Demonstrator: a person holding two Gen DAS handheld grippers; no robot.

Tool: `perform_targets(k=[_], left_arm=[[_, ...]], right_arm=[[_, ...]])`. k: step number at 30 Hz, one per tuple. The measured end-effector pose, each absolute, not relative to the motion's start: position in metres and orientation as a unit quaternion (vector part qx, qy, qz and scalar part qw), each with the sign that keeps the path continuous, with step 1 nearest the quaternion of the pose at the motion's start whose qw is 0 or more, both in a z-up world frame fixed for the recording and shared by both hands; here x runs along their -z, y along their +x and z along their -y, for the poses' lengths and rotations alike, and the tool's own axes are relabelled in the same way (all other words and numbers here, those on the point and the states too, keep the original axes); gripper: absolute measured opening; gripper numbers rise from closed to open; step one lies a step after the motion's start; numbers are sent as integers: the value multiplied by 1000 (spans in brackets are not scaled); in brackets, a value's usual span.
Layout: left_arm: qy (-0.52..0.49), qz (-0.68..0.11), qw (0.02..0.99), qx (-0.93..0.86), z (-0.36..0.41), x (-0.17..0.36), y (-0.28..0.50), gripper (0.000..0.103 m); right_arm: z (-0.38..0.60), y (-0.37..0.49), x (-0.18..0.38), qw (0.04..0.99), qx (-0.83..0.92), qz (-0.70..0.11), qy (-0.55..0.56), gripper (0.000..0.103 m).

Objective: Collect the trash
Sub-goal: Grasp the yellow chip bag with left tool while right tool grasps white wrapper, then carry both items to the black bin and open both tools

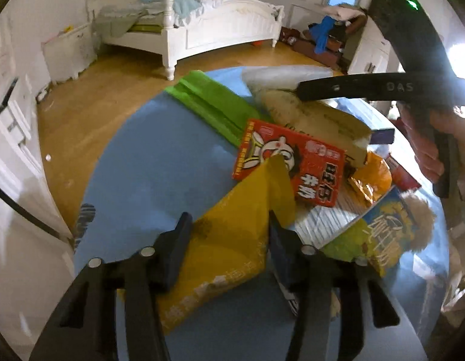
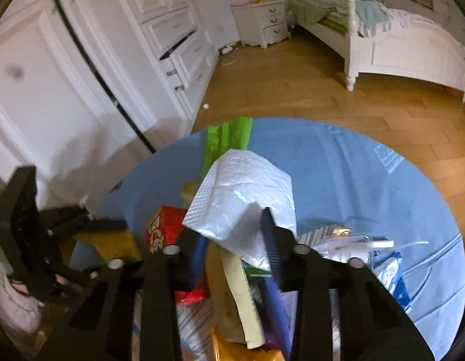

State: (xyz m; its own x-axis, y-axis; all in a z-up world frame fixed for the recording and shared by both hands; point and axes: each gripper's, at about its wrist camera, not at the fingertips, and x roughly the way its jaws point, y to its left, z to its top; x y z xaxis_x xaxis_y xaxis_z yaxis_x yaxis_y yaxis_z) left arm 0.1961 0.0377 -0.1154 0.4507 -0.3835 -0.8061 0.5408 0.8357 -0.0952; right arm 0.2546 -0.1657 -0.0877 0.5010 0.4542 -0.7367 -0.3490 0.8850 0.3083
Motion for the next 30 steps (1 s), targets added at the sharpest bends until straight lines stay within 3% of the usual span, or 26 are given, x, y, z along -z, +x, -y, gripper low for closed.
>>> perform_targets(k=[7, 15, 21, 30], left_arm=[[36, -434, 862, 259, -42, 111, 187, 32], [-16, -397, 883, 250, -52, 77, 156, 21], [-28, -364, 895, 257, -35, 39, 134, 20], [-20, -339, 853, 397, 118, -5, 120, 20]], right_arm=[[206, 230, 77, 867, -242, -406, 156, 11], [245, 174, 49, 879, -258, -350, 195, 10], [279, 123, 38, 884, -269, -310, 225, 11], [396, 21, 23, 934, -137, -221, 246, 11]])
